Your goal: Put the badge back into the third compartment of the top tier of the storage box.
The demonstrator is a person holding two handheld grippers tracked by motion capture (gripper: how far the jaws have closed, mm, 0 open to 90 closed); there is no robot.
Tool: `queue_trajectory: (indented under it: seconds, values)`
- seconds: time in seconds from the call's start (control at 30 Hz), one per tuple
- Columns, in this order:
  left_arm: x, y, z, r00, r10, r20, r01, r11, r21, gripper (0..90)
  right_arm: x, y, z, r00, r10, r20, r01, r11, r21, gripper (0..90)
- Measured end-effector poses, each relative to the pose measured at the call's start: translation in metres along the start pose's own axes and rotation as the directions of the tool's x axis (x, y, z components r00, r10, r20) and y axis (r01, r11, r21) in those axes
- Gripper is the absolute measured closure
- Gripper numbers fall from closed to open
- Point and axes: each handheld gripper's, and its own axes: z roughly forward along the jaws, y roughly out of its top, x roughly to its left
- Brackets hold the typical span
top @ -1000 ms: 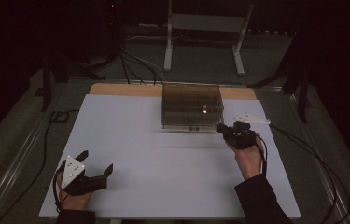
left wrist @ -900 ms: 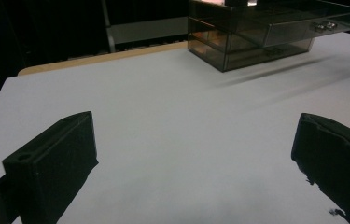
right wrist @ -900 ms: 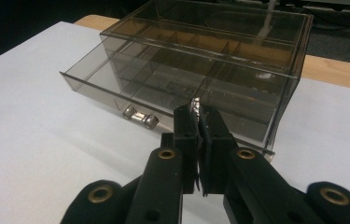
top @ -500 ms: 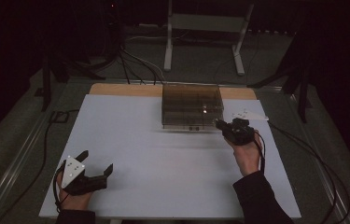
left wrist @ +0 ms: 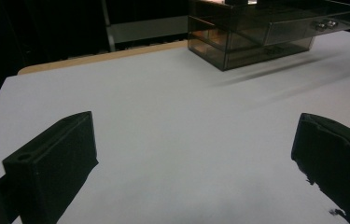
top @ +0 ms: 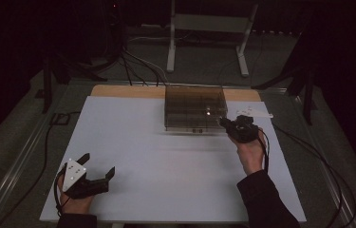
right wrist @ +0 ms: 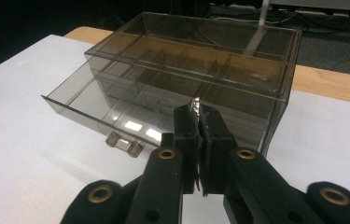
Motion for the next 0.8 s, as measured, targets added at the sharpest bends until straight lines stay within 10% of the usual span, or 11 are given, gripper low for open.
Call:
queue_trajectory:
  seconds: [0.8]
  values:
    - [0.0, 0.0, 0.0, 1.0, 0.005, 0.0, -0.005, 1.0, 0.005, 0.9, -0.007, 0.008, 0.012, 0.9995, 0.002, 0.032, -0.002, 1.0, -0.006, 87.8]
